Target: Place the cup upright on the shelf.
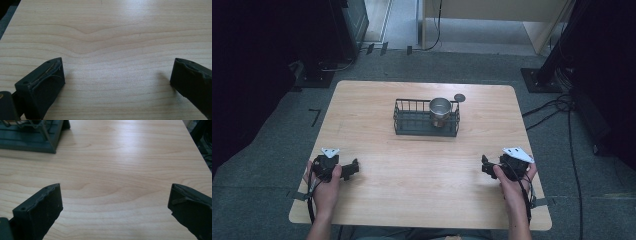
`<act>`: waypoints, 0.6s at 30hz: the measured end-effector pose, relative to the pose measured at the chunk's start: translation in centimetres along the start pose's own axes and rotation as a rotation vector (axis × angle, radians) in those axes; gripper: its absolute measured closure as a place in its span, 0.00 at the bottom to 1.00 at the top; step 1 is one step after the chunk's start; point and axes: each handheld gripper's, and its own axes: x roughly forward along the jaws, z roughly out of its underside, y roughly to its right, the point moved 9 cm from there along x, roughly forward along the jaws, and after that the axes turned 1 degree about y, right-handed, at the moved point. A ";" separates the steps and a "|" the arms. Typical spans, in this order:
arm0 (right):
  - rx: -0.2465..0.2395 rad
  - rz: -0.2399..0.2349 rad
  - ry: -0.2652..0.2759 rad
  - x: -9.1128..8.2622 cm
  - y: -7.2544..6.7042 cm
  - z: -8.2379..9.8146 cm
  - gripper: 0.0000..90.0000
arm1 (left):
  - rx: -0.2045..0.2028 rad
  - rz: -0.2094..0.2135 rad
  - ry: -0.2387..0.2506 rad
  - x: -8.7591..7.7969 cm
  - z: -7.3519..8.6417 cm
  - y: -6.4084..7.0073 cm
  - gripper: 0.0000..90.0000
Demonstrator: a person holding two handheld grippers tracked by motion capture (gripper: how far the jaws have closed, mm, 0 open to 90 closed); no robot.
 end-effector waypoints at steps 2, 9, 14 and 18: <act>0.002 0.010 -0.007 0.0 0.4 0.3 0.00 | 0.000 0.000 0.000 0.0 0.0 0.0 0.00; 0.022 0.037 -0.028 -0.4 1.9 1.9 0.00 | 0.000 0.000 0.000 0.0 0.0 0.0 0.00; 0.038 0.054 -0.045 -0.7 3.0 3.1 0.00 | 0.000 0.000 0.000 0.0 0.0 0.0 0.00; 0.050 0.069 -0.059 -0.9 3.7 3.9 0.00 | 0.000 0.000 0.000 0.0 0.0 0.0 0.00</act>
